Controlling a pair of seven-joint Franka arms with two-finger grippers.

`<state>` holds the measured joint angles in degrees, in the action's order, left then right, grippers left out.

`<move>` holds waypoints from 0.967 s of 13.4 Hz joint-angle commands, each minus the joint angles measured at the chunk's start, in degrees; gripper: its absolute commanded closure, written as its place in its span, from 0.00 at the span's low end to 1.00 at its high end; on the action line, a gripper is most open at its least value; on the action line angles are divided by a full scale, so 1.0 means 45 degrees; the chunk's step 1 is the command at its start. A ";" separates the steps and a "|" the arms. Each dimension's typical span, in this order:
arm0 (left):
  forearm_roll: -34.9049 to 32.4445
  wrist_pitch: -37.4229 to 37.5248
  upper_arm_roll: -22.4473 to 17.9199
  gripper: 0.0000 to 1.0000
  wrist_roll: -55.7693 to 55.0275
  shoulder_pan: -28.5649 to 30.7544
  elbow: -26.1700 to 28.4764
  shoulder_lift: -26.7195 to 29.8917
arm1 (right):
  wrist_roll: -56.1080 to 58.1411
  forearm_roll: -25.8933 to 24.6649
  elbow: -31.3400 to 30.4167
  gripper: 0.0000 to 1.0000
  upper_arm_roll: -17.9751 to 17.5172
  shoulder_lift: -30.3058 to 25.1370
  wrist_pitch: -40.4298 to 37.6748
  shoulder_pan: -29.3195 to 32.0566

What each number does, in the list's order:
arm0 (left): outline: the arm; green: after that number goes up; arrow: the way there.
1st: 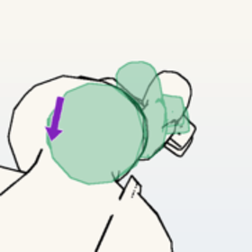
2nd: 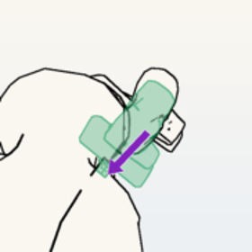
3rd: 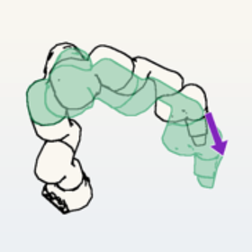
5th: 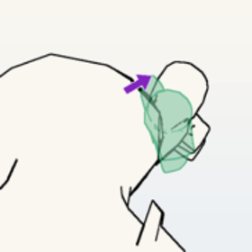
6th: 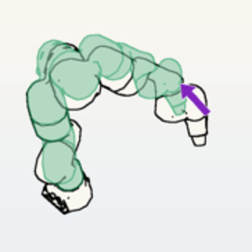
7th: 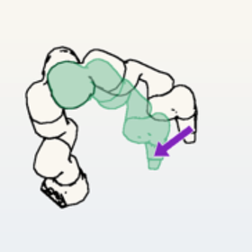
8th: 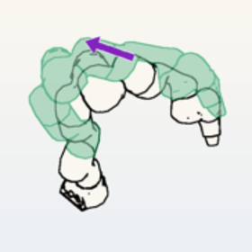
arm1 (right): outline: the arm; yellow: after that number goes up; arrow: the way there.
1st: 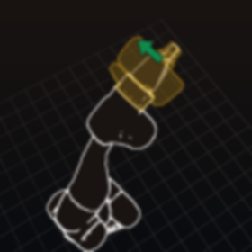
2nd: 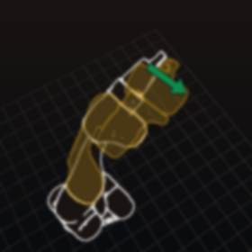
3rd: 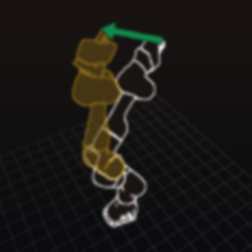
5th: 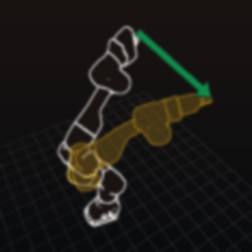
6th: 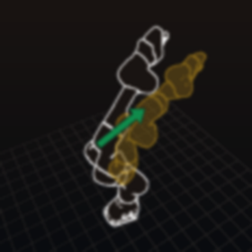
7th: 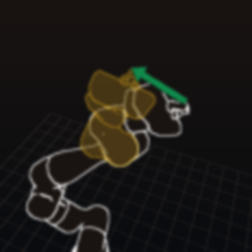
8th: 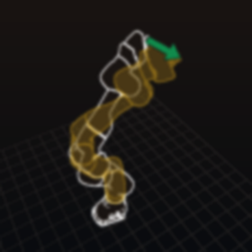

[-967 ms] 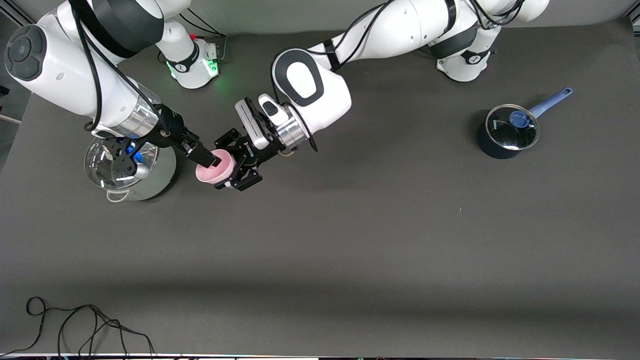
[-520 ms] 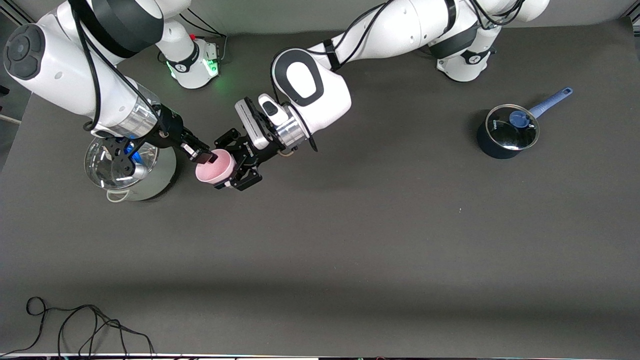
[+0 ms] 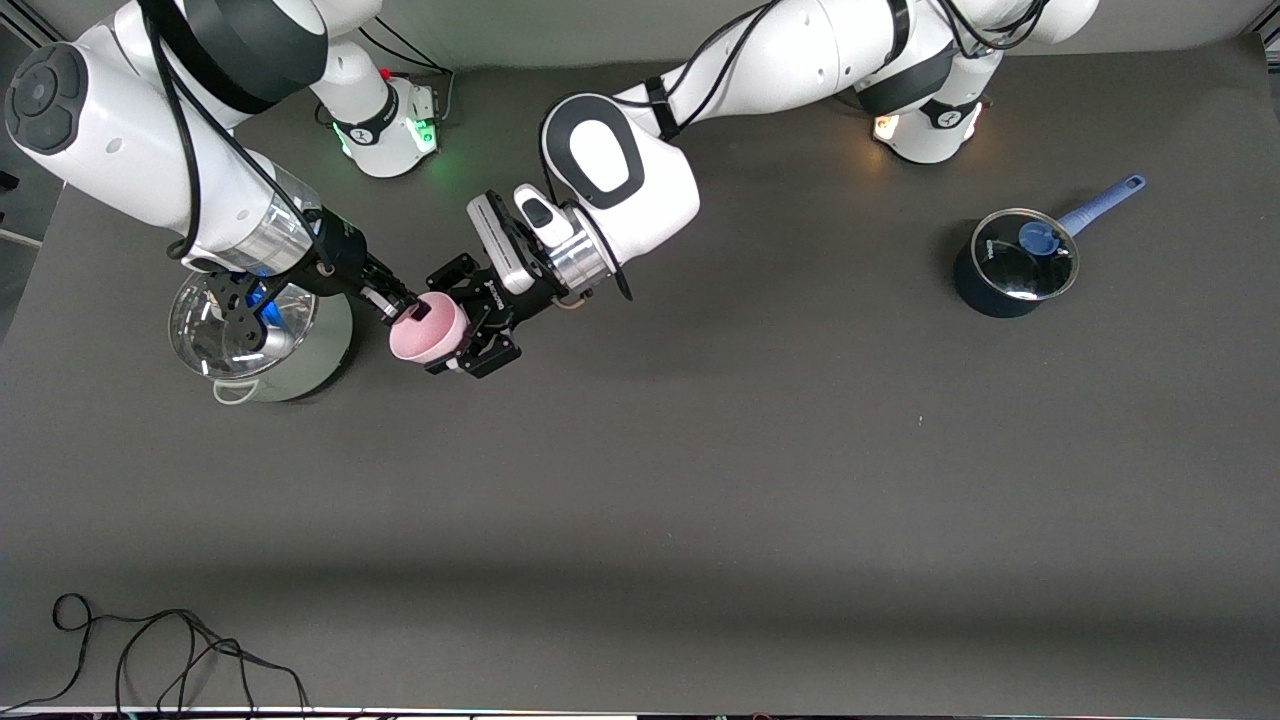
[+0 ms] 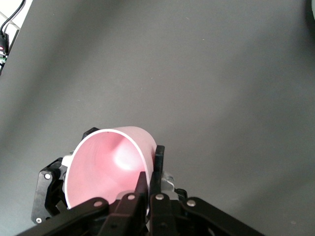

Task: Transfer pink cup from left to right arm
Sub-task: 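Close the right gripper on the cup and open the left gripper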

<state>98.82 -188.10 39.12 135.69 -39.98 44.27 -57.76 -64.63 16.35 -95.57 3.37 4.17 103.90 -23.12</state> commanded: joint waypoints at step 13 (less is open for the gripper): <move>-0.2721 0.0996 -0.1233 0.00 -0.0094 0.2651 0.4648 0.2813 | 0.0358 -0.1932 0.3031 1.00 0.1201 0.2312 0.0368 0.0078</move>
<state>87.73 -186.39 34.04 135.70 -32.15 54.03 -51.33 -64.07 9.64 -87.03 7.31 10.96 106.95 -22.82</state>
